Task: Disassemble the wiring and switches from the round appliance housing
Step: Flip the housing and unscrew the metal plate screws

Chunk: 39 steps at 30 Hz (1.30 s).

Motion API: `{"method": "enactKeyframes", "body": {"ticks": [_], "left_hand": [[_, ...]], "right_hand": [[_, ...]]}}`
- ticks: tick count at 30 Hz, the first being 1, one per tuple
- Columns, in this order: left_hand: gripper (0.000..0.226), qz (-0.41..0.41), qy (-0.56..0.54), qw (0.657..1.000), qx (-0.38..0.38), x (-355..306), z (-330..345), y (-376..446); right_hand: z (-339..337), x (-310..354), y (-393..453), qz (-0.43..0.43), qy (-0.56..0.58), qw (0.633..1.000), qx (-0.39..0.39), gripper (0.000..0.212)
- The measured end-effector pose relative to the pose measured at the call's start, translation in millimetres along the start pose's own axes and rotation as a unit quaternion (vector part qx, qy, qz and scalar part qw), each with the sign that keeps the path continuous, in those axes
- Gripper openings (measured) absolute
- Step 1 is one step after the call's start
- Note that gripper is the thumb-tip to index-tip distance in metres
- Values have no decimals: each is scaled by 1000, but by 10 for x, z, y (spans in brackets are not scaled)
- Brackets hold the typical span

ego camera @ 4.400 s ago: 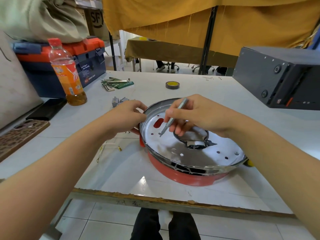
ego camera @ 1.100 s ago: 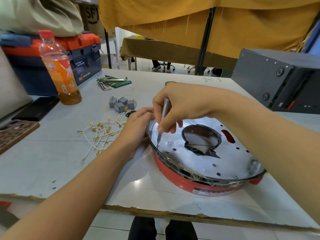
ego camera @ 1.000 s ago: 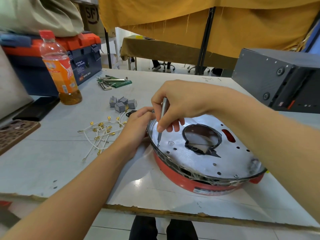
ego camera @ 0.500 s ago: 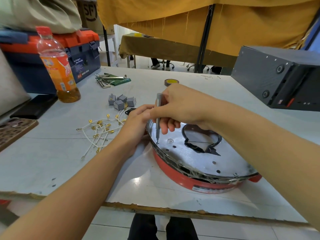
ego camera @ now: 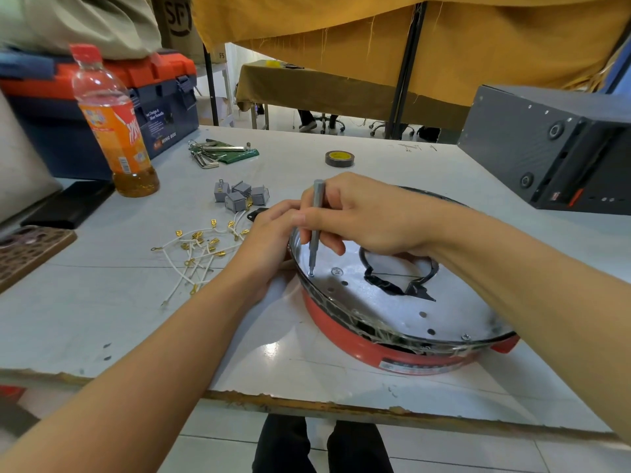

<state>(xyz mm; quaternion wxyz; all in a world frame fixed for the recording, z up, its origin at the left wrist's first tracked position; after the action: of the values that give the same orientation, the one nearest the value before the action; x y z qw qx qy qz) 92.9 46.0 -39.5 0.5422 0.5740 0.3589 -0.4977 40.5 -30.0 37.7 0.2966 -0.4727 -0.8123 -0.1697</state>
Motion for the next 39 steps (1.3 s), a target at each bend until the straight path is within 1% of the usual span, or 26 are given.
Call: {"method": "enactKeyframes", "body": {"ticks": [3, 5, 8, 11, 13, 15, 18, 19, 21, 24, 27, 30, 39], "left_hand": [[24, -10, 3, 1000, -13, 24, -20, 8], [25, -10, -2, 1000, -9, 8, -6, -5], [28, -9, -17, 1000, -3, -14, 14, -24], [21, -8, -23, 1000, 14, -20, 47, -28], [32, -4, -33, 999, 28, -23, 74, -28], [34, -9, -41, 999, 27, -8, 73, -26], [17, -27, -36, 999, 4, 22, 21, -21], [15, -30, -27, 999, -4, 26, 0, -18], [16, -31, -23, 999, -9, 17, -3, -20], [20, -31, -40, 999, -9, -20, 21, -43], [23, -32, -36, 999, -13, -27, 20, -52], [19, -29, -35, 999, -15, -27, 16, -53], [16, -20, -28, 999, -6, -85, 64, -59]], "right_hand": [[0, 8, 6, 0, -3, 1000, 28, 30], [12, 27, 11, 3, -10, 999, 45, 28], [17, 49, 19, 9, -20, 999, 47, 30], [6, 22, 20, 23, -8, 1000, 16, 40], [4, -2, 24, 33, 11, 999, -14, 49], [-12, -15, 25, 34, 12, 998, -46, 50], [-50, -95, -1, 54, 18, 995, -82, 42], [-52, -141, -14, 64, 33, 993, -91, 39], [-47, -200, -43, 74, 61, 990, -107, 32], [-56, -205, -62, 58, 90, 986, -127, 20], [-104, -176, -65, 41, 85, 985, -144, 19], [-78, -129, -49, 27, 95, 988, -116, 18], [-58, -59, -60, -9, 69, 998, -7, 16]]}}
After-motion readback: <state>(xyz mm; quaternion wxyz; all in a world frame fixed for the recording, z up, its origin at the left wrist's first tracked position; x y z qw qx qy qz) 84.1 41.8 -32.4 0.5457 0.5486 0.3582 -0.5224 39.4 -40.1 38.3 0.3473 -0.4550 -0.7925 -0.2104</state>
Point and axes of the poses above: each hand's wrist, its own y-axis towards the middle knuckle, its own z-axis out of the palm, x = y × z, the point moved 8 cm from there along y, towards the middle knuckle, and after that the axes turned 5 degrees about z, right-handed, at the moved point
